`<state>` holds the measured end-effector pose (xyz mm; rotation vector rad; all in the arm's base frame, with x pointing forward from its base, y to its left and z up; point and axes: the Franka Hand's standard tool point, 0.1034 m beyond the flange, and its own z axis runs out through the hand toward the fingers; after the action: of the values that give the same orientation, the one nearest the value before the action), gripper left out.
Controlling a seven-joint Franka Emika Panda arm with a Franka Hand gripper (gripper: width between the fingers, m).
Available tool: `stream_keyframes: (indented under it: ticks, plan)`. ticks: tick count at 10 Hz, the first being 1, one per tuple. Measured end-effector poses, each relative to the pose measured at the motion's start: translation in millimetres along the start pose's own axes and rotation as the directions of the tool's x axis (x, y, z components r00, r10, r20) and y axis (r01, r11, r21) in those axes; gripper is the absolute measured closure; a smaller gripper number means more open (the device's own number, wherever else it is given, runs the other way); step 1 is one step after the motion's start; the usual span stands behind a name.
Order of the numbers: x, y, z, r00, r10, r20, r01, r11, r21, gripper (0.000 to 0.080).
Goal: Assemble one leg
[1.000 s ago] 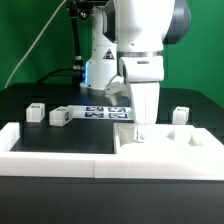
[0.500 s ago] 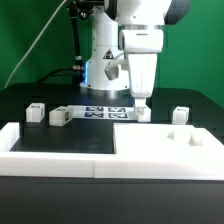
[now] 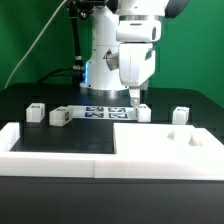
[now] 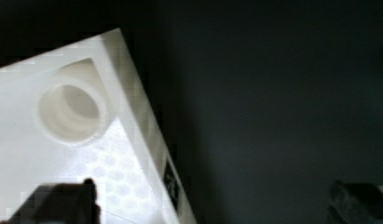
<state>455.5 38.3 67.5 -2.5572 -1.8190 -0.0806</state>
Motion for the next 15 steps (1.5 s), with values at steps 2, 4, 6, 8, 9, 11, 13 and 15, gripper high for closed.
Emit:
stream_keyframes:
  ticks: [2,4,6,8,9,11,13,15]
  plan:
    - [-0.6,-3.1,2.9,0.975,0.223,-0.019,-0.224,0.975,-0.008,0.0150]
    - [6.5,-14.4,6.5,0.897,0.442,-0.025,-0.442,0.897,0.005,0.0150]
    - [15.5,-23.5,9.8,0.795,0.606,-0.018,-0.606,0.795,0.024,0.0150]
    - [19.0,-23.3,9.0,0.698,0.716,-0.020,-0.715,0.698,0.033,0.0150]
    - [19.1,-23.4,9.1,0.648,0.762,-0.019,-0.761,0.648,0.038,0.0150]
    - [15.1,-30.1,10.6,0.459,0.888,-0.024,-0.887,0.459,0.049,0.0150]
    - [24.3,-48.6,15.1,0.241,0.970,-0.036,-0.968,0.243,0.060,0.0150]
    - [45.5,-67.8,18.6,0.021,1.000,-0.009,-0.997,0.022,0.073,0.0150]
